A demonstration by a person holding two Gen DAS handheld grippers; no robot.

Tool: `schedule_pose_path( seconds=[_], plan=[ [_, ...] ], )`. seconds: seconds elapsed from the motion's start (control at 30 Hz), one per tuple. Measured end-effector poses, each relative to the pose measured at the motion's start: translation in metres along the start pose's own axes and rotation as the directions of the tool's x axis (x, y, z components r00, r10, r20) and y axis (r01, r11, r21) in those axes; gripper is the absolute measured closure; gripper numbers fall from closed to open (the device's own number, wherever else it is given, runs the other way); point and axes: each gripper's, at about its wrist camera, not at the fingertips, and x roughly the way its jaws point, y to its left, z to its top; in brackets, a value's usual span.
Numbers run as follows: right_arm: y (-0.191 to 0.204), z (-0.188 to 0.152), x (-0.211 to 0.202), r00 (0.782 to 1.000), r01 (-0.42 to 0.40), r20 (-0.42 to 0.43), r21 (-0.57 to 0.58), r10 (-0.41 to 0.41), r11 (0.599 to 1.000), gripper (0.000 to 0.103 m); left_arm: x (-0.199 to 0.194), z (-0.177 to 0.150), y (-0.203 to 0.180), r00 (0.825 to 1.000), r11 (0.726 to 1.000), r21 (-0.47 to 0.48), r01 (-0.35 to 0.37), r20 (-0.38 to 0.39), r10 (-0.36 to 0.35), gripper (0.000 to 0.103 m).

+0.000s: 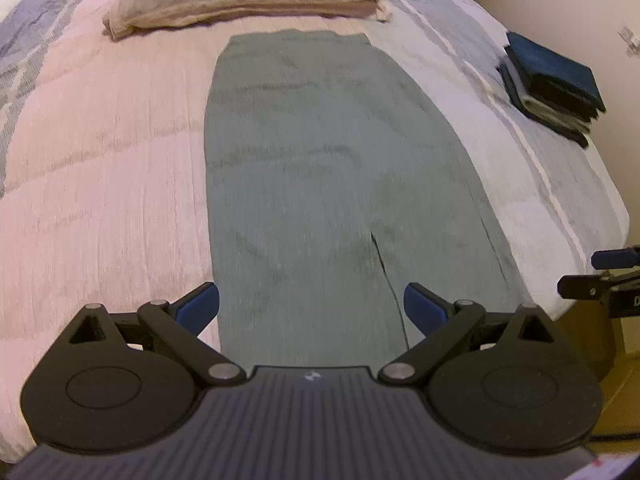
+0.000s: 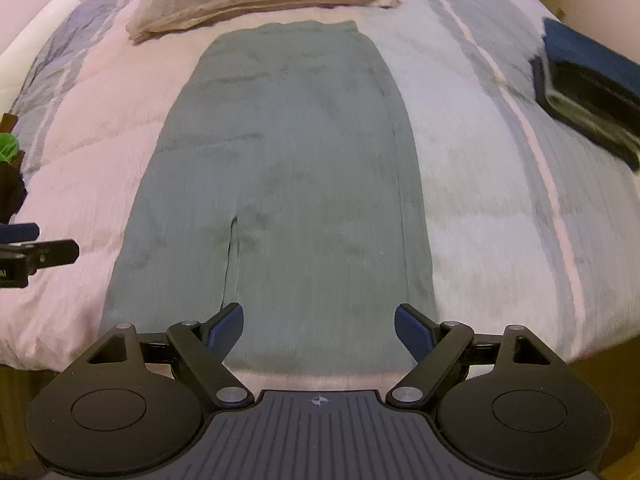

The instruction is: Fold clothes

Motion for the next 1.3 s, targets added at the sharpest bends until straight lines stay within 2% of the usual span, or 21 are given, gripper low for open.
schedule_pose_path(
  seconds=[0.3, 0.37, 0.53, 0.63, 0.73, 0.87, 1.0, 1.03, 1.07, 1.2, 1.23, 1.3],
  plan=[
    [-0.051, 0.088, 0.05, 0.997, -0.08, -0.021, -0.112, 0.079, 0.99, 0.023, 0.051, 0.066, -0.01, 0.998, 0.99, -0.124, -0.065, -0.034, 0.061, 0.006],
    [-0.067, 0.109, 0.061, 0.995, -0.103, -0.018, -0.125, 0.101, 0.987, 0.023, 0.062, 0.084, -0.012, 0.995, 0.987, -0.128, -0.093, -0.046, 0.088, 0.006],
    [-0.101, 0.169, 0.088, 0.991, -0.128, 0.011, -0.211, 0.133, 0.969, 0.023, 0.086, 0.137, -0.004, 0.992, 0.986, -0.111, -0.123, -0.009, 0.123, 0.007],
    [-0.116, 0.206, 0.104, 0.985, -0.152, 0.037, -0.245, 0.166, 0.957, 0.023, 0.104, 0.172, 0.012, 0.993, 0.987, -0.11, -0.119, 0.012, 0.121, 0.008],
    [-0.122, 0.244, 0.125, 0.981, -0.163, 0.058, -0.275, 0.185, 0.948, 0.023, 0.13, 0.213, 0.033, 0.992, 0.991, -0.065, -0.12, 0.029, 0.122, 0.011],
    [-0.119, 0.294, 0.168, 0.972, -0.18, 0.09, -0.319, 0.218, 0.93, 0.024, 0.173, 0.268, 0.066, 0.995, 0.996, -0.004, -0.095, 0.042, 0.095, 0.016],
    [-0.114, 0.343, 0.226, 0.96, -0.21, 0.1, -0.356, 0.261, 0.911, 0.035, 0.235, 0.314, 0.103, 0.998, 0.998, 0.026, -0.051, 0.049, 0.049, 0.025],
    [-0.116, 0.355, 0.239, 0.959, -0.216, 0.101, -0.354, 0.266, 0.91, 0.037, 0.253, 0.325, 0.113, 0.998, 0.999, 0.025, -0.037, 0.049, 0.035, 0.03],
    [-0.118, 0.368, 0.256, 0.956, -0.222, 0.108, -0.348, 0.274, 0.911, 0.04, 0.27, 0.333, 0.121, 0.999, 0.999, 0.026, -0.027, 0.047, 0.026, 0.035],
    [-0.131, 0.407, 0.305, 0.955, -0.212, 0.137, -0.313, 0.265, 0.926, 0.047, 0.324, 0.357, 0.145, 0.998, 0.999, 0.033, -0.017, 0.058, 0.015, 0.044],
    [-0.135, 0.416, 0.315, 0.955, -0.206, 0.143, -0.309, 0.259, 0.928, 0.048, 0.334, 0.36, 0.15, 0.998, 1.0, 0.02, -0.017, 0.06, 0.016, 0.049],
    [-0.141, 0.428, 0.332, 0.955, -0.205, 0.146, -0.299, 0.257, 0.932, 0.052, 0.355, 0.366, 0.164, 0.999, 1.0, -0.026, 0.002, 0.05, -0.001, 0.051]
  ],
)
